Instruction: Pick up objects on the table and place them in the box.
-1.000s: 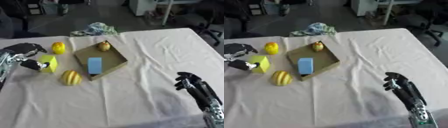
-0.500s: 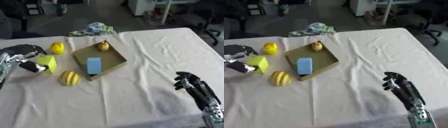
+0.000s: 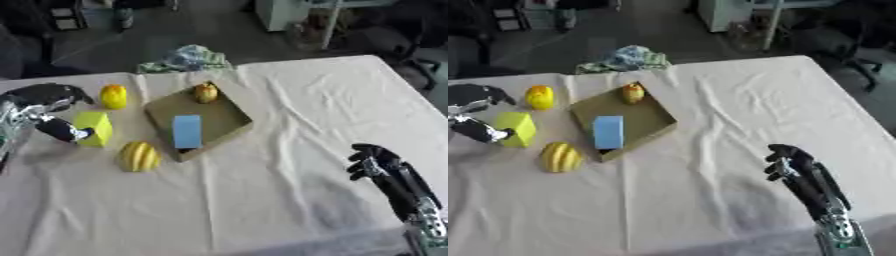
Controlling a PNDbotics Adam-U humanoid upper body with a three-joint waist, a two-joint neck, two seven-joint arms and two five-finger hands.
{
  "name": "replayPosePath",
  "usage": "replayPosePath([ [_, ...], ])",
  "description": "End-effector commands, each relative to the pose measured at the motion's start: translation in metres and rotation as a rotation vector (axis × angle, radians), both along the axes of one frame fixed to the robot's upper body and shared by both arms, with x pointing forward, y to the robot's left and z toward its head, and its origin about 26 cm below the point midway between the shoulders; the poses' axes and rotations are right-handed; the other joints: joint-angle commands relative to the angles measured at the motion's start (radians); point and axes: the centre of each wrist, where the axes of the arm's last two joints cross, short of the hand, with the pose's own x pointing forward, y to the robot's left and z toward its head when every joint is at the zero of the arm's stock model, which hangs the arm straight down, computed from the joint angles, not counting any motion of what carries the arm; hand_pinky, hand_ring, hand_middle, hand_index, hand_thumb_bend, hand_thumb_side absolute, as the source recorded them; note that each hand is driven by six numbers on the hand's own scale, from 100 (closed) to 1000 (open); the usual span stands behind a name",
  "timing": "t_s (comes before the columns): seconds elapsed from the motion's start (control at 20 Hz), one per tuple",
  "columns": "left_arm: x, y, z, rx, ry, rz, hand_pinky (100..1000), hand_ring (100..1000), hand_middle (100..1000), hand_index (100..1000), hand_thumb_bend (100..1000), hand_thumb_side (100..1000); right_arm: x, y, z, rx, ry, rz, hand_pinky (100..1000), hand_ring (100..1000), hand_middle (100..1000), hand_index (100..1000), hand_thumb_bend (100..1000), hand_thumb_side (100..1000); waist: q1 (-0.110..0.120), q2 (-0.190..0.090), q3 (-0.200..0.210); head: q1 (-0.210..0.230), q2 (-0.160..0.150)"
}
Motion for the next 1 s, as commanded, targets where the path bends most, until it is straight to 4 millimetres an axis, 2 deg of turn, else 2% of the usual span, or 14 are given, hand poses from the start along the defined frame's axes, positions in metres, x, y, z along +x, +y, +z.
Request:
replayPosePath([
  [0.05,0.004,0.005,0.014,0.028,-0.035,0.002,820,824,850,911,364,502,0.002,-0.003,0.005,-0.011,-0.015,0.006,518,560,585,763,100,606,-0.015,0.007,-0.002,-0.003,-0.003],
  [0.7,0.005,0.009,0.003,0.008,-0.104,0.017,817,805,823,894,323,409,0.002,0.0,0.003,0.005,-0.009,0.011,518,560,584,763,100,616,-0.03,0.017,-0.007,-0.001,-0.003],
  [0.8,0.005,0.009,0.0,0.004,-0.106,0.016,787,761,777,861,302,339,0.002,0.0,0.003,0.005,-0.008,0.011,518,560,585,763,100,616,-0.03,0.017,-0.007,-0.002,-0.003],
  [0.85,0.005,0.008,0.0,0.001,-0.107,0.014,756,714,728,818,278,261,0.002,-0.001,0.003,0.005,-0.008,0.01,518,560,585,763,100,615,-0.03,0.016,-0.006,-0.002,-0.003],
  [1.0,0.006,0.007,0.006,-0.018,-0.122,-0.001,715,624,625,756,224,244,0.002,-0.001,0.003,0.002,-0.006,0.008,518,560,585,763,100,614,-0.029,0.015,-0.005,-0.003,-0.003],
])
